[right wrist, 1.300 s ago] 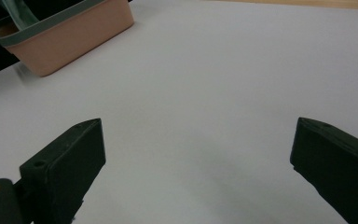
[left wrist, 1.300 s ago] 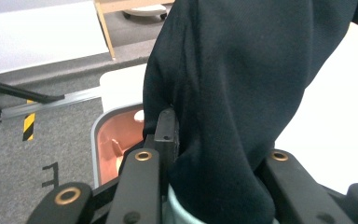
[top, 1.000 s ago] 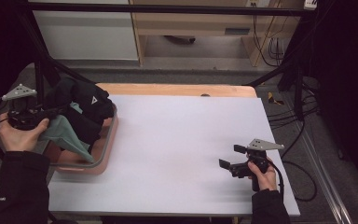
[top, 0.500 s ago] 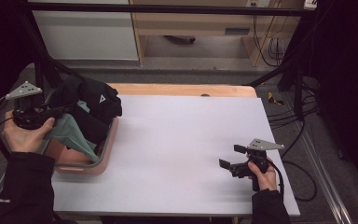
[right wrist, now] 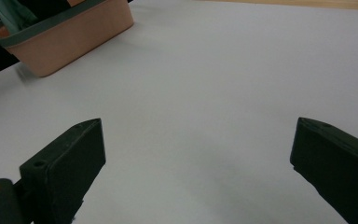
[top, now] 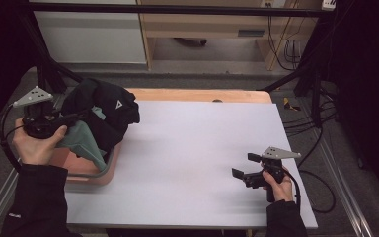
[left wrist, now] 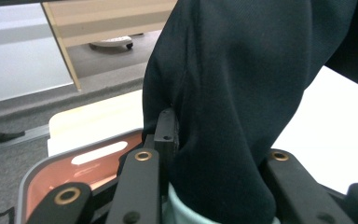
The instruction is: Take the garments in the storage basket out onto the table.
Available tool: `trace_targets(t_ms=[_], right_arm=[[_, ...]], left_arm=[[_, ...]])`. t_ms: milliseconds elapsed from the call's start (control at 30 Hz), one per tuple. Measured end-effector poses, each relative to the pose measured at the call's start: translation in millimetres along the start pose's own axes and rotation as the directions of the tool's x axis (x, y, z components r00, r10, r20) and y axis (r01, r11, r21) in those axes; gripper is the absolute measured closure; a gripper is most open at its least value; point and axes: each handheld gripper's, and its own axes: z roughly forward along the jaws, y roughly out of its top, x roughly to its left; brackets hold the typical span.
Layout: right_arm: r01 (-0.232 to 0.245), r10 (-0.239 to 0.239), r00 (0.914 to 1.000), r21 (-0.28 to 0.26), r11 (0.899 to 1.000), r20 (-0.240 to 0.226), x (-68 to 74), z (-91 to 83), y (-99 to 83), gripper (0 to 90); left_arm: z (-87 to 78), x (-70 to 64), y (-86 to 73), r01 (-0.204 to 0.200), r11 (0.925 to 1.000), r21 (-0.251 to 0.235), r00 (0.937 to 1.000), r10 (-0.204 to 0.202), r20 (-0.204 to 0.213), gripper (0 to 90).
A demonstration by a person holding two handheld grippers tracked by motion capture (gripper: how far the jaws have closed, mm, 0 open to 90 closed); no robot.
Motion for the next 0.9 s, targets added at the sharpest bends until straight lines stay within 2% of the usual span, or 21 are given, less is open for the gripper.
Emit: trace_targets(t_ms=[167, 333, 733, 900], right_arm=[[0.0, 0.0, 1.0, -0.001, 1.0, -0.001, 0.2, -0.1, 0.1, 3.6], [0.0, 0.0, 1.0, 0.0, 1.0, -0.001, 0.1, 0.2, 0.0, 3.6], [0.0, 0.0, 1.0, -0.003, 1.0, -0.004, 0.4, -0.2, 0.1, 3.6], [-0.001, 0.001, 1.0, -0.001, 1.0, -0.004, 0.2, 0.0, 0.0, 3.6]], left_arm=[[-0.7, -5.9, 8.4, -0.006, 0.9999, -0.009, 1.0, 0.006, 0.006, 68.8], [4.5, -18.8, 17.2, -0.021, 0.9996, -0.02, 0.9992, 0.021, 0.034, 68.8], [20.6, -42.7, 19.6, 0.001, 0.9996, -0.027, 0.9966, 0.001, 0.082, 68.7], [27.3, -54.5, 18.2, -0.003, 0.9994, -0.033, 0.9947, 0.006, 0.103, 68.7]])
